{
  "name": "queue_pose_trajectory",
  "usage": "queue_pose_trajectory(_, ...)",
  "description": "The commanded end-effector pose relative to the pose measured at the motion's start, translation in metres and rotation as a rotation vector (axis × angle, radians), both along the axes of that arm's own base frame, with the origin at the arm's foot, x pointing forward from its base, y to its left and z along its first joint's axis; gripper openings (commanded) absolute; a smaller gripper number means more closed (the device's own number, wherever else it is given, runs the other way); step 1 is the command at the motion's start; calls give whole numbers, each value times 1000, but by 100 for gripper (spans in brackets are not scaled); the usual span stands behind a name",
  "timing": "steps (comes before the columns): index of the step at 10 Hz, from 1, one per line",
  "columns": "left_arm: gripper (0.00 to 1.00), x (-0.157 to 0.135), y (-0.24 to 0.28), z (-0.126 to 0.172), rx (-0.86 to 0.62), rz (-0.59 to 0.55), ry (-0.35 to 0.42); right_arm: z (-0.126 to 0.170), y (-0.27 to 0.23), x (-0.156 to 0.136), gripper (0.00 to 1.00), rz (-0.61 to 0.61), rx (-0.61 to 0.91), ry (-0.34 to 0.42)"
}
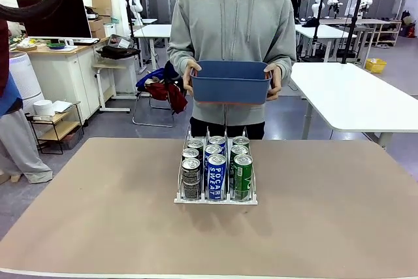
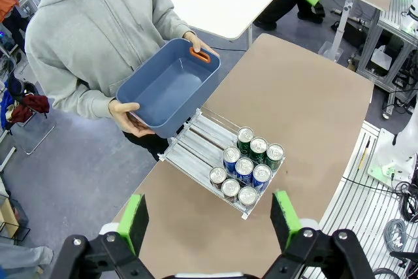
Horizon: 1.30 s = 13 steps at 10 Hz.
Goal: Fill the beverage cans into the dispenser.
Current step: Place the picked Sprite in the line of the Automatic Can Dispenser with the same cans.
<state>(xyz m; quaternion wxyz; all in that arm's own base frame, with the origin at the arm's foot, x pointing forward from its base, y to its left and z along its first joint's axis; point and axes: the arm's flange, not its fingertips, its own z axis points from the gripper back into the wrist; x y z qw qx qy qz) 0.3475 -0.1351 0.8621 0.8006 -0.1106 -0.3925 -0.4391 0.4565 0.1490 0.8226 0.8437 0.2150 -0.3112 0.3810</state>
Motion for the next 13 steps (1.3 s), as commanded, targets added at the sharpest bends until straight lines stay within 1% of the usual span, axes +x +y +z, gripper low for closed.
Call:
queue_pose_trajectory(1,100,-3,3,-2,-7,-7,5,-10,-20,-3,100,29,89,-39)
queue_pose_trajectory(2,100,-3,3,-2,-7,-7,5,0,0,0,100,0,0,0)
queue_pose_trajectory(13,100,-3,3,-2,-7,-7,5,0,0,0,100,0,0,0)
